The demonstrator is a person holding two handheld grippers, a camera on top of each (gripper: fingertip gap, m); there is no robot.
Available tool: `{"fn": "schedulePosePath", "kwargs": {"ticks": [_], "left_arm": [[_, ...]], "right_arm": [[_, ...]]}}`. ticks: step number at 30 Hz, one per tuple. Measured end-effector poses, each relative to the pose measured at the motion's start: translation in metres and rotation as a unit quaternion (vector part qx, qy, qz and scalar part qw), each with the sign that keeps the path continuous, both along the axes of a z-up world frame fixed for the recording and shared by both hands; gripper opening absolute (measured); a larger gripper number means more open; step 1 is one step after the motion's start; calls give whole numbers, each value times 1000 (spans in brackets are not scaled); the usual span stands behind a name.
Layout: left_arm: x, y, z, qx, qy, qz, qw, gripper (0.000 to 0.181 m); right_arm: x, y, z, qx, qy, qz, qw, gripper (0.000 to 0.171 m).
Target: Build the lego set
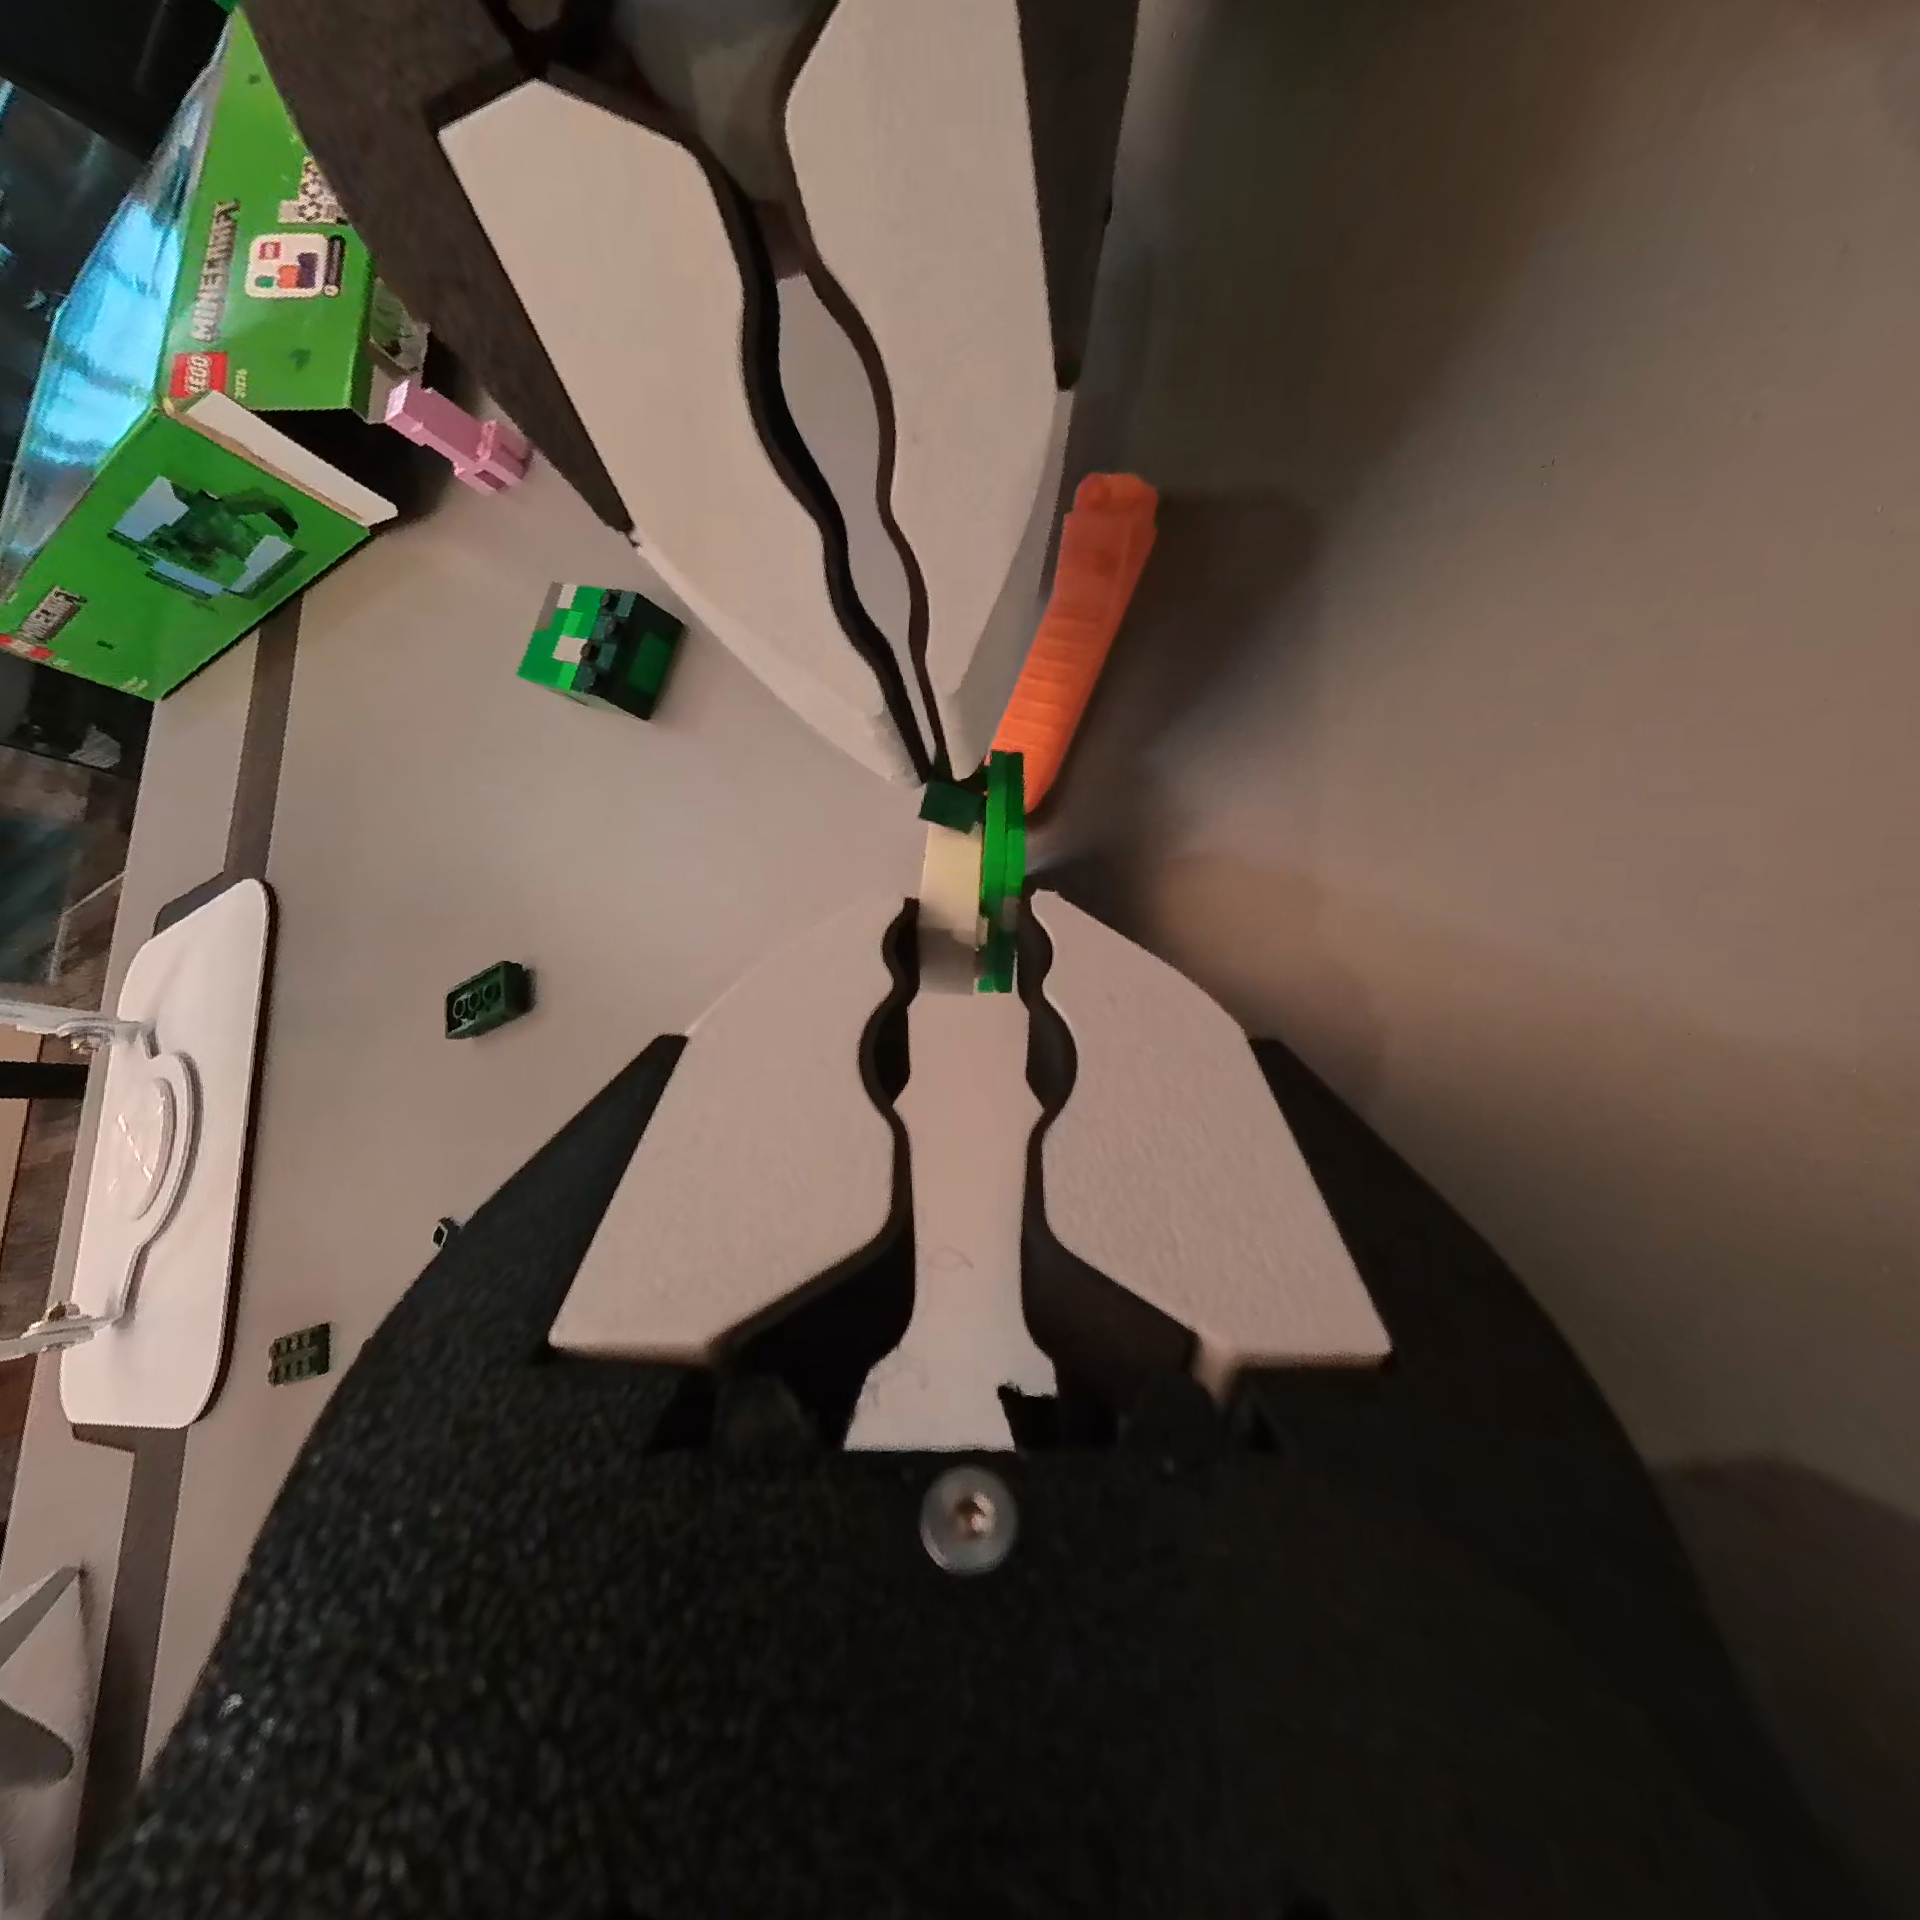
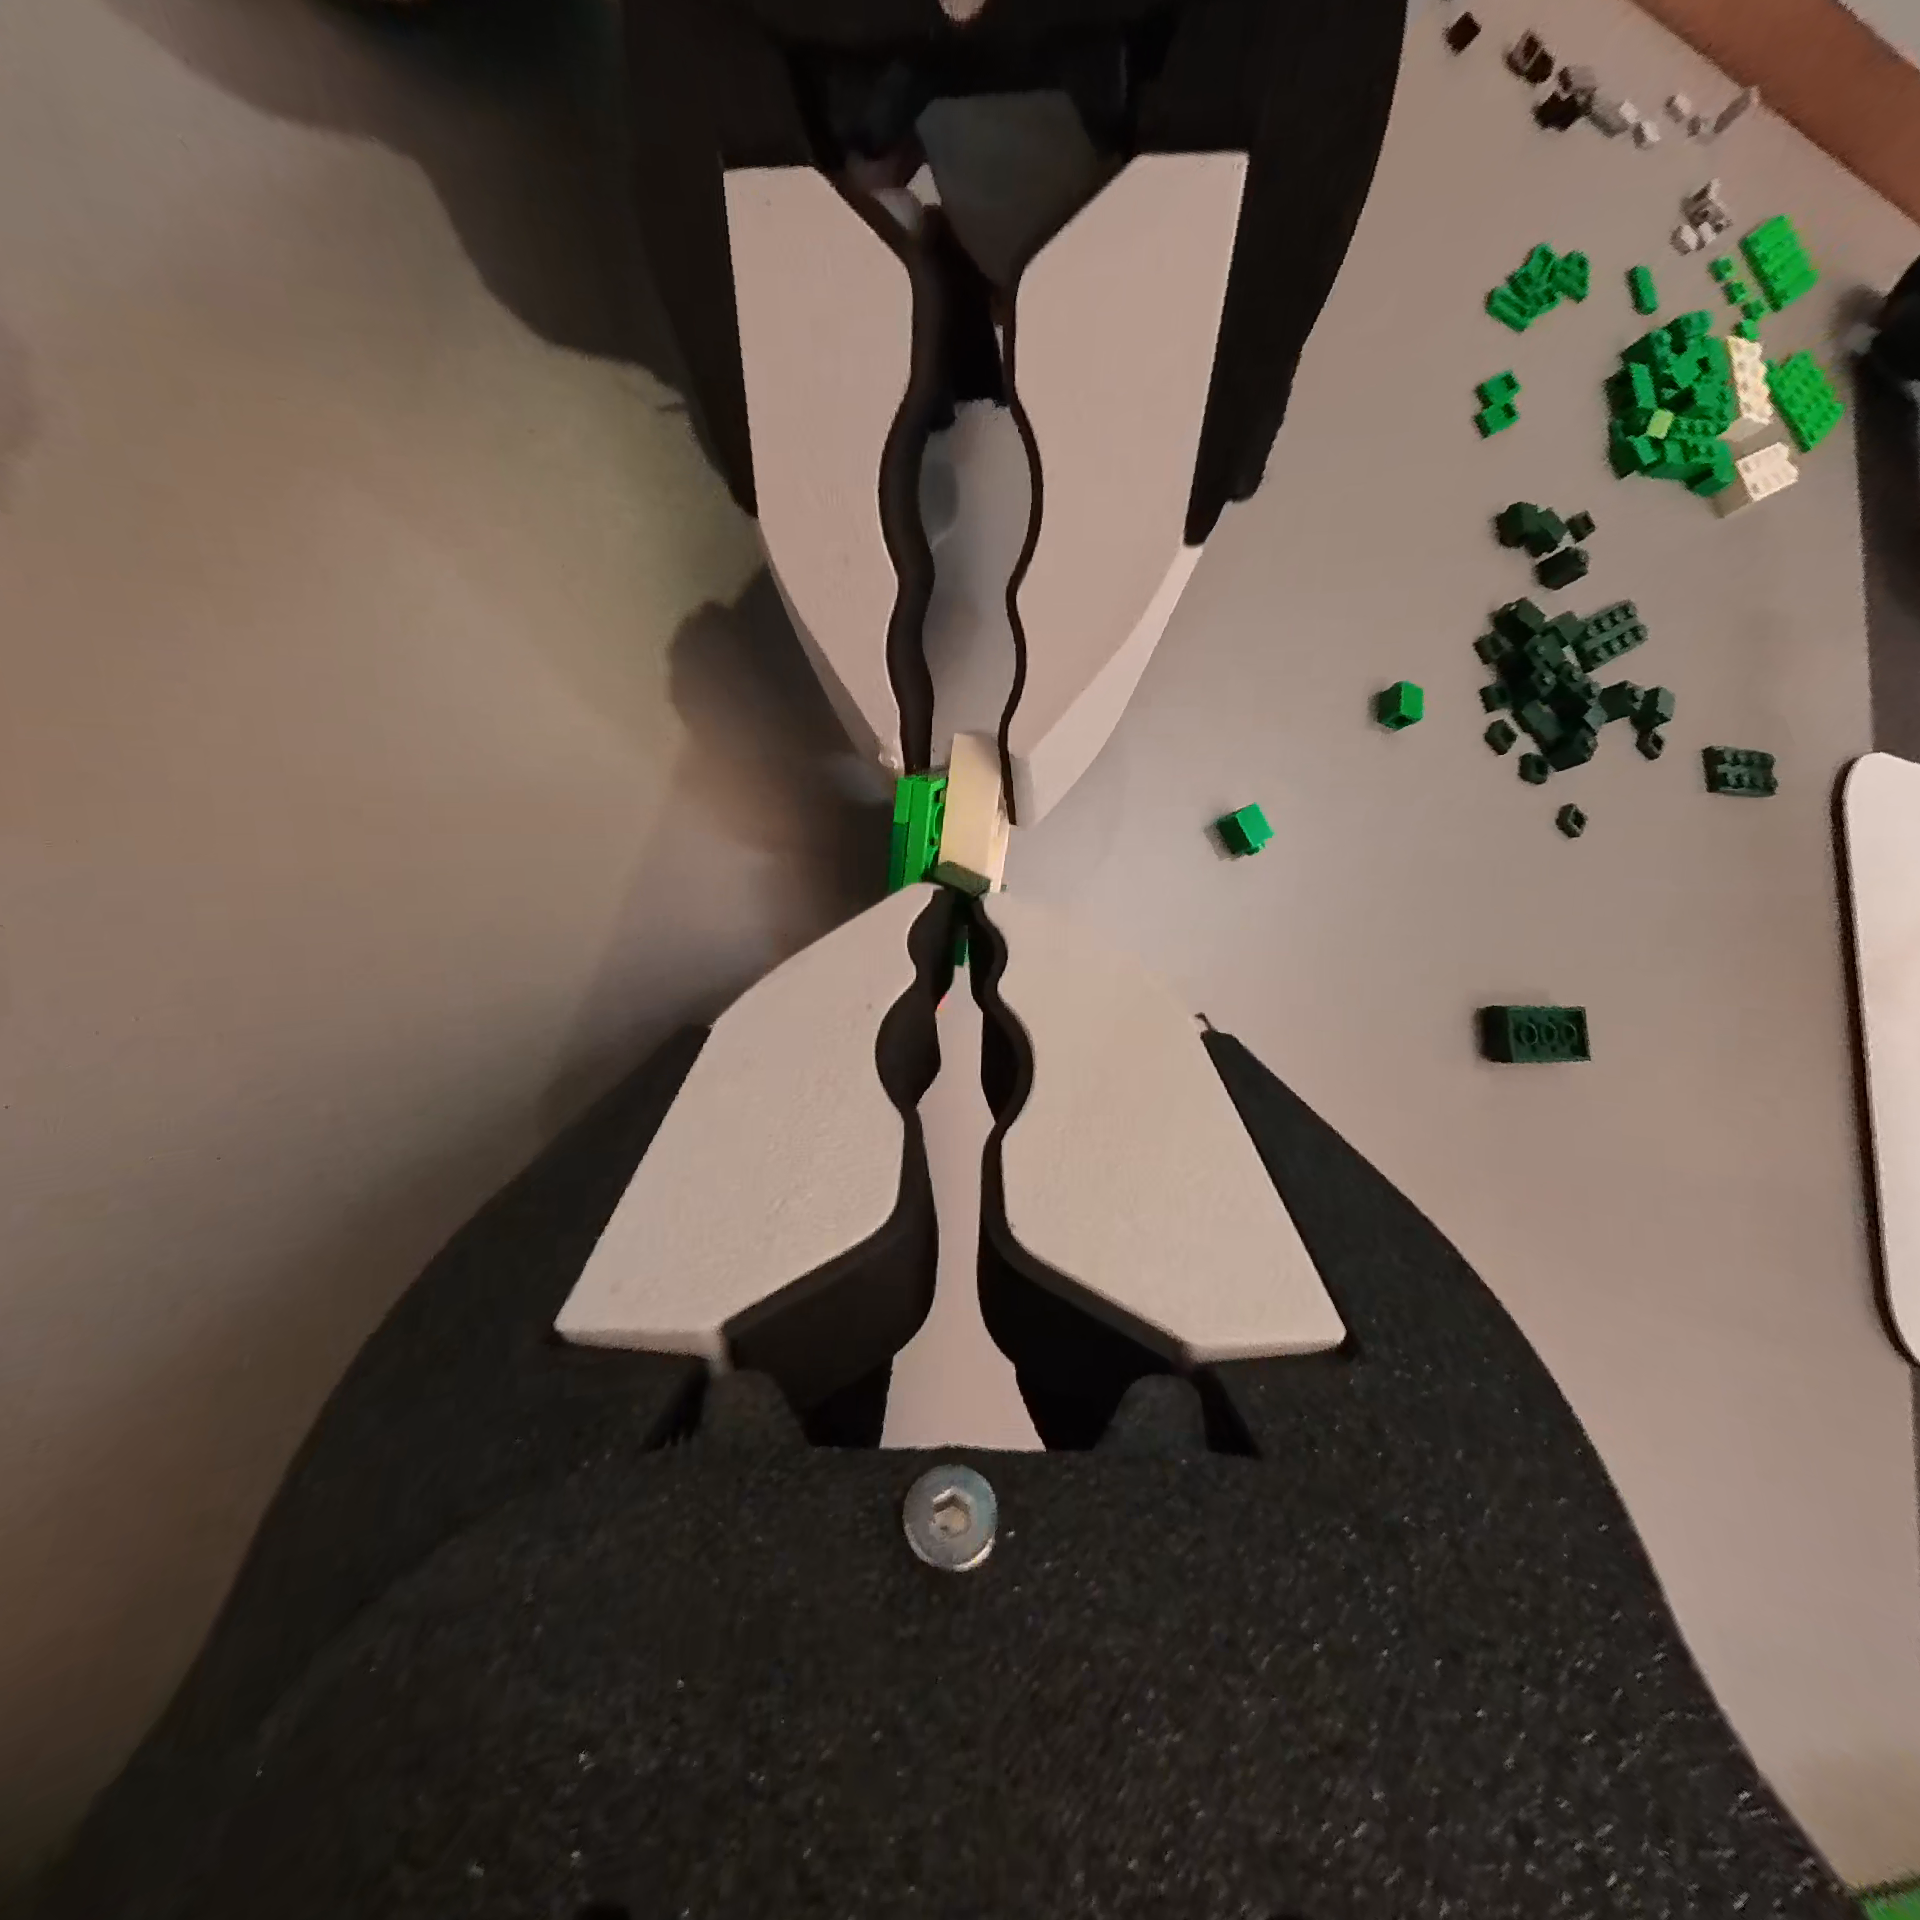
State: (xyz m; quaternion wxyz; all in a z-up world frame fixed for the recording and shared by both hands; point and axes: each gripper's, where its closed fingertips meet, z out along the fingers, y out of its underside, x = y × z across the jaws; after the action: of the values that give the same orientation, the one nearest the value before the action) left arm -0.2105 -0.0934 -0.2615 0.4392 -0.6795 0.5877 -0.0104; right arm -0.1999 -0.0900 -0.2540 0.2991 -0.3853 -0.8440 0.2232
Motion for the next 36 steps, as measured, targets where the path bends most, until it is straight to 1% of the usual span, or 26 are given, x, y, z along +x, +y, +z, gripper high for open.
{"fn": "schedulePosePath", "kwargs": {"ticks": [10, 15, 19, 21, 25, 30, 36], "left_arm": [[1, -1, 0, -5, -4, -3, 1000, 18], [0, 0, -1, -13, -13, 5, 1000, 18], [-2, 2, -1, -24, -27, 19, 999, 18], [-2, 3, -2, -29, -33, 23, 999, 18], [-3, 3, -2, -35, -38, 26, 998, 18], [-3, 3, -2, -39, -40, 28, 998, 18], [-3, 3, -3, -40, -39, 29, 998, 18]], "right_arm": [[0, -1, 0, 12, -16, 5, 1000, 3], [1, 0, 2, 8, -3, -8, 1000, 15], [1, -2, 2, 21, 35, -19, 999, 24], [-1, -1, 1, 36, 55, -26, 997, 26], [-4, 1, -2, 61, 73, -38, 995, 26], [-6, 1, -6, 69, 69, -38, 995, 27], [-8, 1, -8, 65, 67, -43, 995, 21]]}}
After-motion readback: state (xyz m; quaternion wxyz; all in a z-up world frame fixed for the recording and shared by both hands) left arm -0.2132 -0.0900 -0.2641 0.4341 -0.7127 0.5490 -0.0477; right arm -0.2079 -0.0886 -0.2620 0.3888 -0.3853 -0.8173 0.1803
